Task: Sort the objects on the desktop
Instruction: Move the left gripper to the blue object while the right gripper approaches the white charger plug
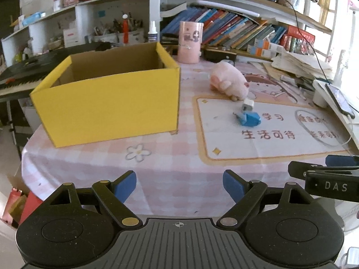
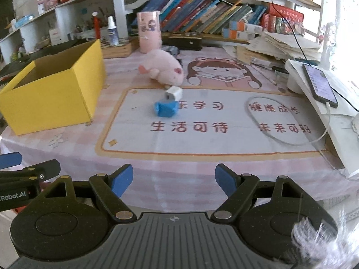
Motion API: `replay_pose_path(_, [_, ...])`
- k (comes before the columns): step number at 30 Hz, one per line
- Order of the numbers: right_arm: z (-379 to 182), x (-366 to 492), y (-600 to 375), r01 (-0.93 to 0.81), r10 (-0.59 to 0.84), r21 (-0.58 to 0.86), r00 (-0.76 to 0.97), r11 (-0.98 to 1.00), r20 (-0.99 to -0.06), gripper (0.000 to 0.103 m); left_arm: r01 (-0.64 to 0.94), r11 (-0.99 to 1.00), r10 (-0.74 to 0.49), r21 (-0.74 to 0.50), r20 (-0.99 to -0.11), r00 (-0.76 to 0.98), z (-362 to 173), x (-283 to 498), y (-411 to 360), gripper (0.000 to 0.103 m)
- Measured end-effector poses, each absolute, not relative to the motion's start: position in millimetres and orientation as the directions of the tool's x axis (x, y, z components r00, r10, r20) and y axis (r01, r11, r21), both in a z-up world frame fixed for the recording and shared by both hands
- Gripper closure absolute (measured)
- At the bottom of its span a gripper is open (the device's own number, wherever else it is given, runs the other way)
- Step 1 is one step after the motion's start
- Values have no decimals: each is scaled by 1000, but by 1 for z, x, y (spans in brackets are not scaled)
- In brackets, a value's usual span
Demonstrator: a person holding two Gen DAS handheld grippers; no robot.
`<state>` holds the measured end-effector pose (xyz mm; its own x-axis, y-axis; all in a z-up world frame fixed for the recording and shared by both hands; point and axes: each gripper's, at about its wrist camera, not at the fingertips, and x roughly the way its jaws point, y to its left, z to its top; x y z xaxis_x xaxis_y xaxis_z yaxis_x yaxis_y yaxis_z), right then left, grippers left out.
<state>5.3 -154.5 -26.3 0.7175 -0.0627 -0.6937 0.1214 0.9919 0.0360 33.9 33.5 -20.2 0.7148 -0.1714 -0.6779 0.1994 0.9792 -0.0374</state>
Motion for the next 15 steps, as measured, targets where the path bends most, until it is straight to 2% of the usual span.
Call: replay_pose_path(15, [-30,46,-210,117,-61,29,696,993,-715,23,228,972,-197,-51,-705,681,-27,75,-25,17])
